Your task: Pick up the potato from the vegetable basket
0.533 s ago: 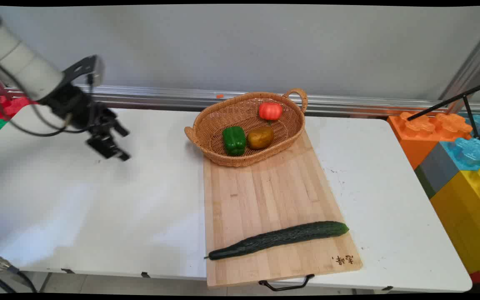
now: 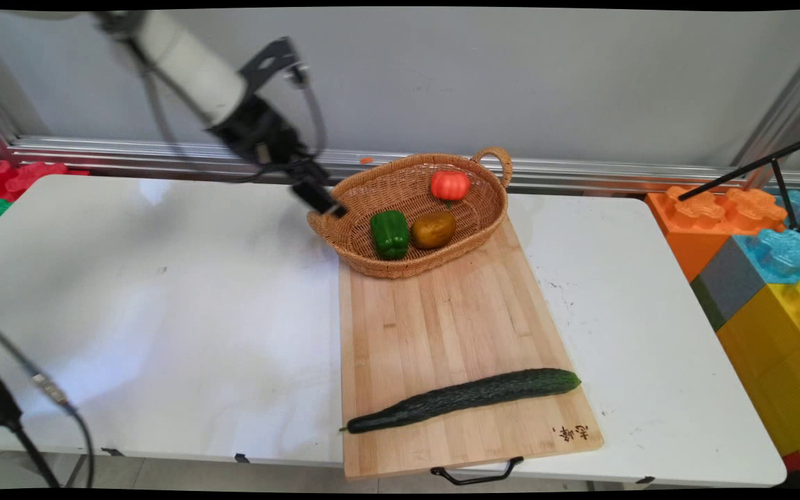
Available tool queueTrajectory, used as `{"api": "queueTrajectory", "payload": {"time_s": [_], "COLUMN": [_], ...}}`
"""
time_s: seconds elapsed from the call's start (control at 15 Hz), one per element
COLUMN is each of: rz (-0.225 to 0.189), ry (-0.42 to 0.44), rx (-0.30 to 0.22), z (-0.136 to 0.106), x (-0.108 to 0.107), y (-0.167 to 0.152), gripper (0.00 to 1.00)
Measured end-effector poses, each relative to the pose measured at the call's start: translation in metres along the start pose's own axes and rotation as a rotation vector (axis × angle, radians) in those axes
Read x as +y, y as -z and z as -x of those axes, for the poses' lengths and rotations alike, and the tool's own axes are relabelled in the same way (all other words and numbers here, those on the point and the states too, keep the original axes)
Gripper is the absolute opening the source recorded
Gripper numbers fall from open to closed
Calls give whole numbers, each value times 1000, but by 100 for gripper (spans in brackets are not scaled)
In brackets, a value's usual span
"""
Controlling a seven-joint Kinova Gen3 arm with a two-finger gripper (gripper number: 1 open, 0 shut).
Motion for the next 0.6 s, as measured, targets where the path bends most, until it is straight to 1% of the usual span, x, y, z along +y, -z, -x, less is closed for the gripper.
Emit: {"api": "queueTrajectory", "payload": {"time_s": [0.13, 0.2, 0.33, 0.4, 0.6], "rz": [-12, -22, -33, -35, -21], "ry": [27, 47, 74, 89, 119], "rx": [13, 20, 28, 28, 22], "z": [-21, -35, -52, -60, -70], "x": [-2, -6, -12, -16, -23], "y": [-18, -35, -60, -78, -115], "gripper": [100, 100, 100, 100, 100]}}
